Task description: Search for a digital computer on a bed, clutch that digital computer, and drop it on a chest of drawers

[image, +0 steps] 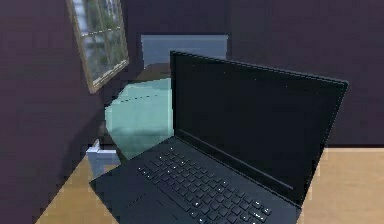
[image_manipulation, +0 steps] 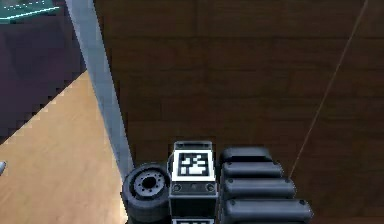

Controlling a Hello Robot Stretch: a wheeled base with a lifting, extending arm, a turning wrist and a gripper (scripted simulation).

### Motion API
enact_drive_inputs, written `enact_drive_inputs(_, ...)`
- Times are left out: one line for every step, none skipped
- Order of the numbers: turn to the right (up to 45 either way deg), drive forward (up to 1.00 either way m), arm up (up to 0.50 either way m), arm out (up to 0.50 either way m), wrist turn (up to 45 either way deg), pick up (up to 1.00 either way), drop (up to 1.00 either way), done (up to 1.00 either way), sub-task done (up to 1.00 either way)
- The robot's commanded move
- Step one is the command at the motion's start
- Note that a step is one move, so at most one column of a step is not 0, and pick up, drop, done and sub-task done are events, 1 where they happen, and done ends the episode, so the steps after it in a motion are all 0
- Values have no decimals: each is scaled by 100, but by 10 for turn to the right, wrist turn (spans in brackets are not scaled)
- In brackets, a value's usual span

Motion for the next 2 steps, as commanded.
enact_drive_inputs(0, 30, 0, 0, 0, 0, 0, 0, 0)
enact_drive_inputs(180, 0, 0, 0, 0, 0, 0, 0, 0)
